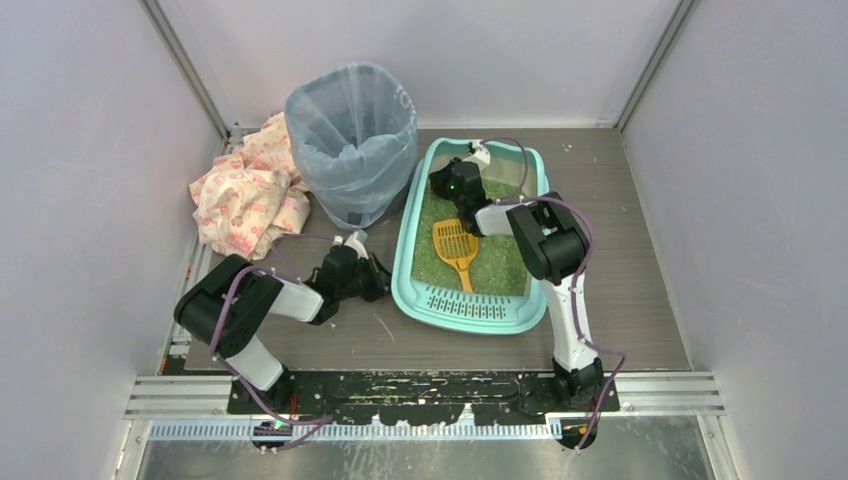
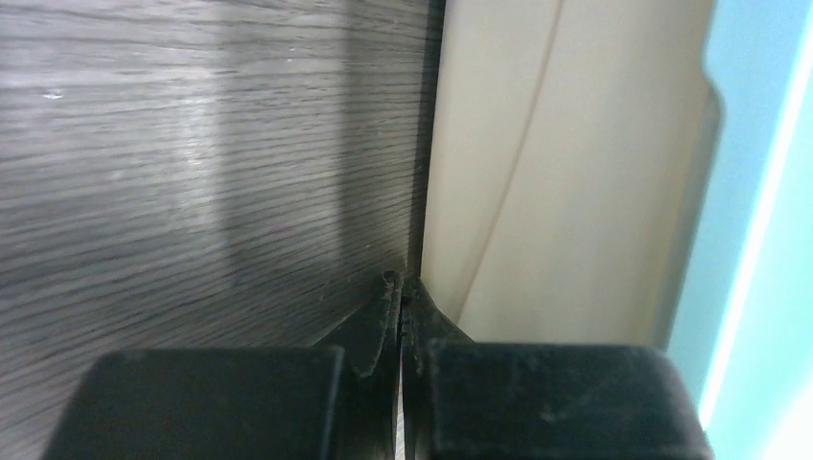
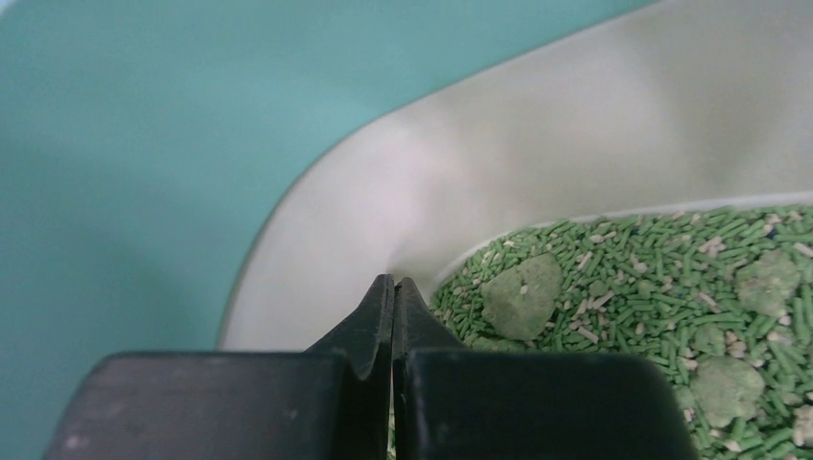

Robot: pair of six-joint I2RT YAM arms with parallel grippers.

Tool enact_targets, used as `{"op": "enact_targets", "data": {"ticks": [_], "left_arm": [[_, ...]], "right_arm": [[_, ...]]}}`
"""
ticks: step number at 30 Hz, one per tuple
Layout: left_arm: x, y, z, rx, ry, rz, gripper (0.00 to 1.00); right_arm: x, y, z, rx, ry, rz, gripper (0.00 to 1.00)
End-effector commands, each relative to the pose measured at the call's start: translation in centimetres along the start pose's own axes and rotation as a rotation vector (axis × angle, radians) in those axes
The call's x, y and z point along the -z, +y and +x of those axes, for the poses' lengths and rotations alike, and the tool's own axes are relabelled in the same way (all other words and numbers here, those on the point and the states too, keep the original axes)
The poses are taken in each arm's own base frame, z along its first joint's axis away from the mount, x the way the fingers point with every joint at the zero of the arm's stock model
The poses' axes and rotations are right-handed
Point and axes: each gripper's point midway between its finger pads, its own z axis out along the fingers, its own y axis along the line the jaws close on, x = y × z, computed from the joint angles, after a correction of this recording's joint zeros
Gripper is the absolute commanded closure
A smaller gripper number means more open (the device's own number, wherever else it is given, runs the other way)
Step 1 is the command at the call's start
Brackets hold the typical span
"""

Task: Clean the litter box

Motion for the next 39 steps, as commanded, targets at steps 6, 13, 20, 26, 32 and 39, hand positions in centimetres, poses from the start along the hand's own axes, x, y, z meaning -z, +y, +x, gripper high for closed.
{"op": "enact_targets", "data": {"ticks": [6, 13, 20, 26, 32, 39], "left_arm": [[-1.4, -4.4, 0.6, -0.007, 0.035, 0.155, 1.0], [-2.3, -5.2, 1.4, -0.013, 0.062, 0.179, 1.0], [-2.3, -4.6, 1.7, -0.022, 0.056, 0.162, 1.0], [-0.8, -1.4, 0.9, -0.068, 0.007, 0.061, 1.0], [2.2, 0.8, -1.2, -0.234, -0.051, -0.154, 0.95], [8.3, 2.5, -5.0, -0.427, -0.16, -0.421, 0.48]], "right_arm": [[0.6, 2.4, -4.1, -0.01, -0.083, -0.065, 0.99], [0.9, 2.0, -4.3, 0.0, -0.078, -0.055, 0.99], [1.7, 1.6, -5.3, 0.012, -0.097, -0.039, 0.99], [3.4, 1.3, -6.9, 0.029, -0.126, -0.025, 0.99], [5.8, 1.4, -8.6, 0.07, -0.162, -0.008, 0.99], [9.1, 0.3, -9.6, 0.085, -0.202, 0.05, 0.97]]}}
